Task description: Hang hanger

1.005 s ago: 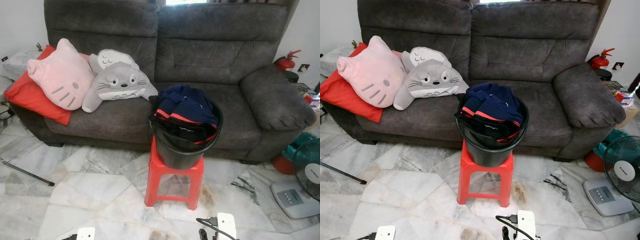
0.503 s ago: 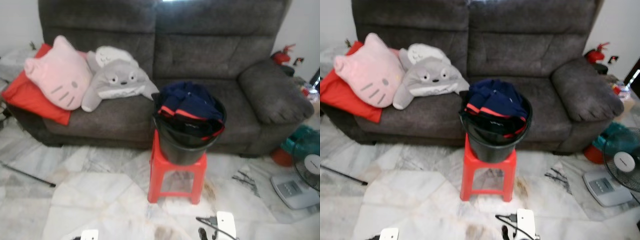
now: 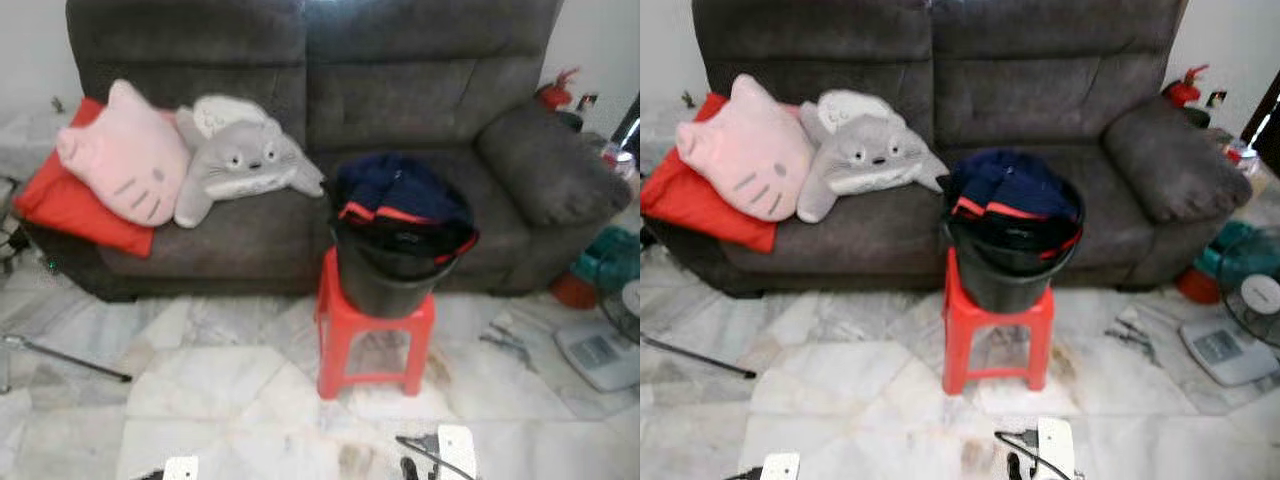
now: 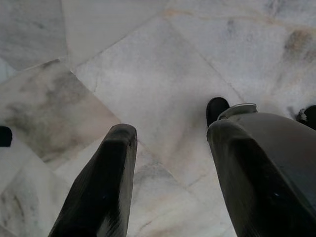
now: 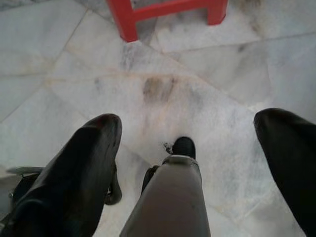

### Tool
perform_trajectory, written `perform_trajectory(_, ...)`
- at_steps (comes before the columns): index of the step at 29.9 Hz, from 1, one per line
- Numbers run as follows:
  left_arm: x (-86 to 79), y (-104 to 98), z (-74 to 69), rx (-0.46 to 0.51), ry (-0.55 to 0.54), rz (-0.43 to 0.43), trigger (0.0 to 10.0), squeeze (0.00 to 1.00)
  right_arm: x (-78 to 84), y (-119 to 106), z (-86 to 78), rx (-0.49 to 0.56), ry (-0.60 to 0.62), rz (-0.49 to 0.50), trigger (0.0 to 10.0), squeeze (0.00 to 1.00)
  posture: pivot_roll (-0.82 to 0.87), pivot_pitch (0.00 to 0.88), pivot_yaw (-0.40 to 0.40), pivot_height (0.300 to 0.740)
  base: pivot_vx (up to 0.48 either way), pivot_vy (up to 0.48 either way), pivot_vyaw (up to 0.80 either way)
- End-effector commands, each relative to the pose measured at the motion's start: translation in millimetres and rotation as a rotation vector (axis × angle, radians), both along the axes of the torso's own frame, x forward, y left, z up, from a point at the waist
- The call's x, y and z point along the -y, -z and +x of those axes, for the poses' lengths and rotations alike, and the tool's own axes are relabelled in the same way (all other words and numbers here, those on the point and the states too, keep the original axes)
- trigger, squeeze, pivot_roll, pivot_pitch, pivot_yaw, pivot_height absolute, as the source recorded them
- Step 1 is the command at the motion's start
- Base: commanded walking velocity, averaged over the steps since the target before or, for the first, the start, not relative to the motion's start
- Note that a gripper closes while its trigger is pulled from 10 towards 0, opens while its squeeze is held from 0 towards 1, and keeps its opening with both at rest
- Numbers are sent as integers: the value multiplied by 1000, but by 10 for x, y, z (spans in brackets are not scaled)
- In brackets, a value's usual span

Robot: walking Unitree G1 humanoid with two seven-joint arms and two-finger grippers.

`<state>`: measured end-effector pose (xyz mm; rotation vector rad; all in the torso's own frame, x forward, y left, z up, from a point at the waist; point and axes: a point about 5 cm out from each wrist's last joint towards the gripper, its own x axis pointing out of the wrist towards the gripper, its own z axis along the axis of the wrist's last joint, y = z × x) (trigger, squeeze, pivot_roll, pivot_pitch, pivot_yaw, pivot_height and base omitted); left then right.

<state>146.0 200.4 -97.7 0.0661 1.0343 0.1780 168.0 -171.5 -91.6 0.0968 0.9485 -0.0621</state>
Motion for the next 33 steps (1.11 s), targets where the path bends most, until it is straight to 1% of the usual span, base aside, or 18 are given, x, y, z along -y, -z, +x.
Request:
perform_trajectory(1,-10,6,-21,-8,15,12,10000,0,7,-2,3,3,9,1,10000,0,-27,0,20,740,0,0,0)
perform_trajectory(12,-2,7,-20,-4,13,-9,10000,0,9,-1,1,0,6,-1,10000,0,-27,0,20,740,0,0,0)
perform_trajectory(13,-37,-4,-6,1,13,-7,10000,0,9,-1,1,-1,7,-2,10000,0,-27,0,20,740,0,0,0)
perform_trajectory(16,-75,-18,13,9,11,-4,10000,0,10,0,-1,-1,8,-2,10000,0,-26,0,20,740,0,0,0)
perform_trajectory(25,-112,-23,11,8,12,-4,10000,0,12,-3,2,6,16,-1,10000,0,-26,0,20,740,0,0,0)
perform_trajectory(28,-208,-59,57,19,9,3,10000,0,14,-6,7,9,18,-6,10000,0,-26,0,20,740,0,0,0)
perform_trajectory(33,-247,-72,69,20,9,6,10000,0,13,-8,10,13,25,-5,10000,0,-28,0,22,740,0,0,0)
